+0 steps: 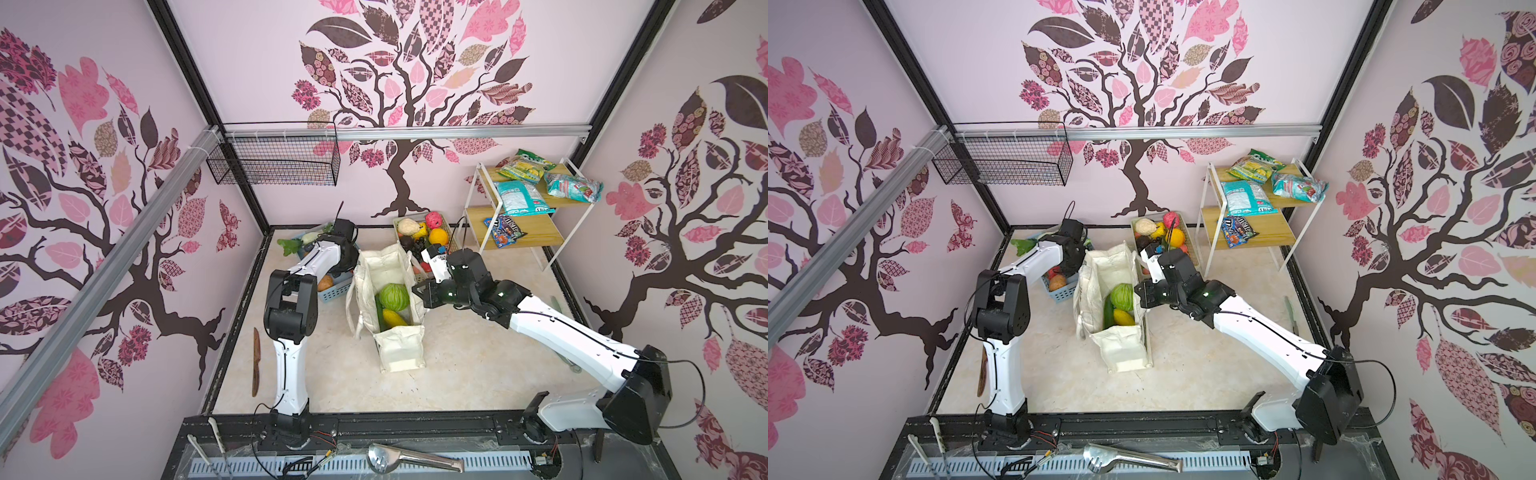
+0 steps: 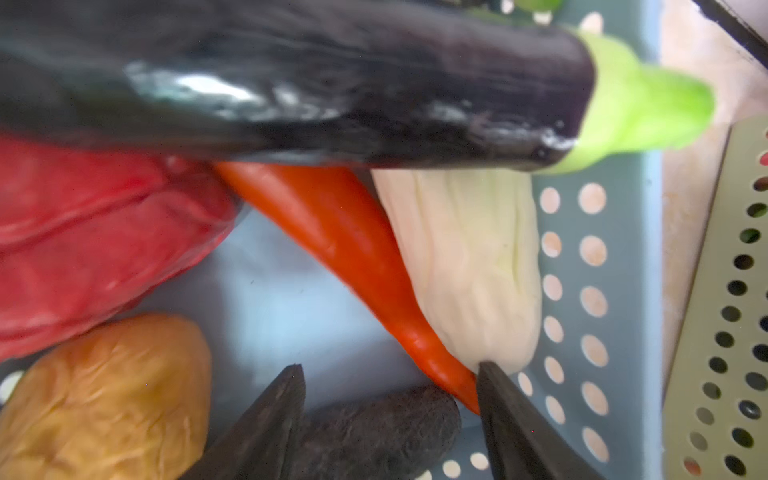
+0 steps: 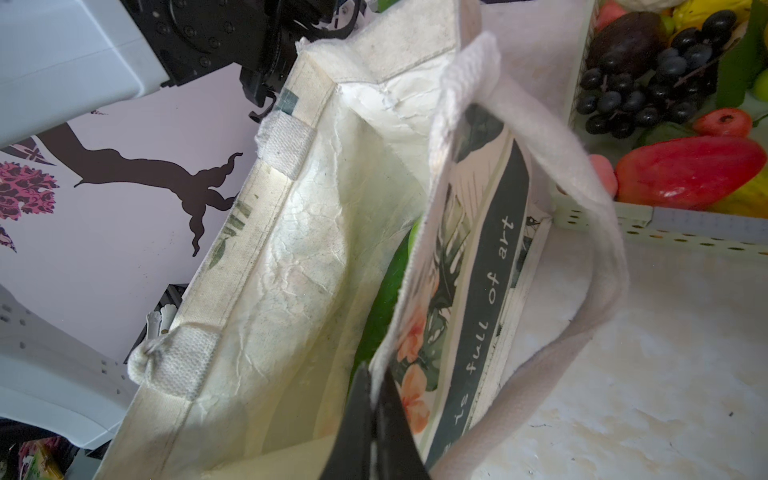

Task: Place the food into the grocery bag and tie it
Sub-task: 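Lower left gripper around the red chili pepper and close on it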

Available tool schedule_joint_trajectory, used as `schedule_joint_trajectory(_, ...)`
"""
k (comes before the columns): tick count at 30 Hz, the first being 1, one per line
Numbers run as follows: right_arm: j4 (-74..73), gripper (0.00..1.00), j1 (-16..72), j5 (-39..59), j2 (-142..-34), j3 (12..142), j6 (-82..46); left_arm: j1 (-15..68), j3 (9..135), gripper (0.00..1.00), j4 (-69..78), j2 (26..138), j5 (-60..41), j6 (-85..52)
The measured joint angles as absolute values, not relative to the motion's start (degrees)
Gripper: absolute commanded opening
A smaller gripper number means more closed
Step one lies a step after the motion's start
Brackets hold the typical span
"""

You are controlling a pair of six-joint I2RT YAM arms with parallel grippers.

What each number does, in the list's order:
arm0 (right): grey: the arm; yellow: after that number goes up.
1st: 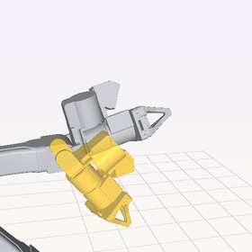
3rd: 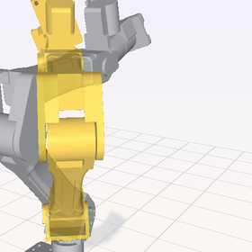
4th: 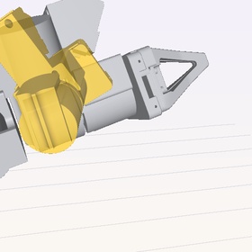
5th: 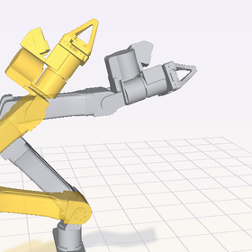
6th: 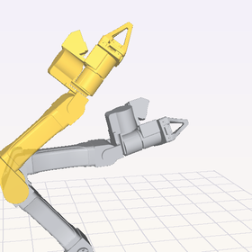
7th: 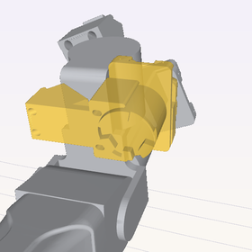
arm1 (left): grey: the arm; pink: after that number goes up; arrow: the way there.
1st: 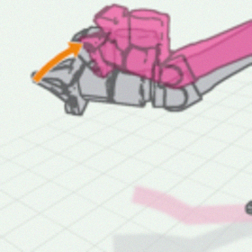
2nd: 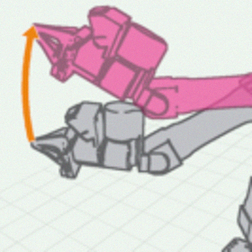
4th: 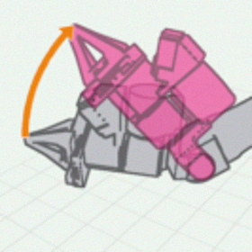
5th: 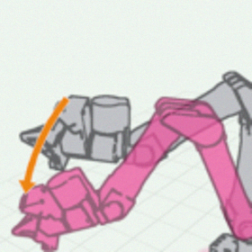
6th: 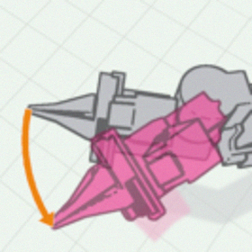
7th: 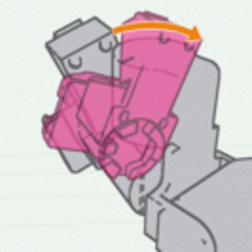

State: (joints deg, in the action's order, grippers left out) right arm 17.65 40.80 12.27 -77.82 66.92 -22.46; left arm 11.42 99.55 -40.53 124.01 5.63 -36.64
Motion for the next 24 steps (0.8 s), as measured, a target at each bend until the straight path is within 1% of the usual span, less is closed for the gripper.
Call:
schedule_joint_trajectory(6, 17.8, 0.00, 40.8, 12.4, -77.9, 66.8, -22.5, 10.3, 100.1, 0.78, -39.6, 127.6, 5.0, -36.6)
schedule_joint_trajectory(10, 17.9, 0.00, 40.8, 12.4, -78.5, 67.2, -22.3, 10.0, 100.1, 0.77, -39.2, 127.8, 4.6, -36.6)
schedule_joint_trajectory(16, 18.8, 0.00, 40.8, 12.2, -79.2, 68.5, -21.8, 9.0, 98.5, 0.60, -37.5, 127.2, 4.6, -36.3)
schedule_joint_trajectory(24, 18.6, 0.00, 40.8, 12.8, -79.2, 68.5, -22.6, 6.4, 88.2, 0.40, -35.6, 121.2, 6.2, -36.3)
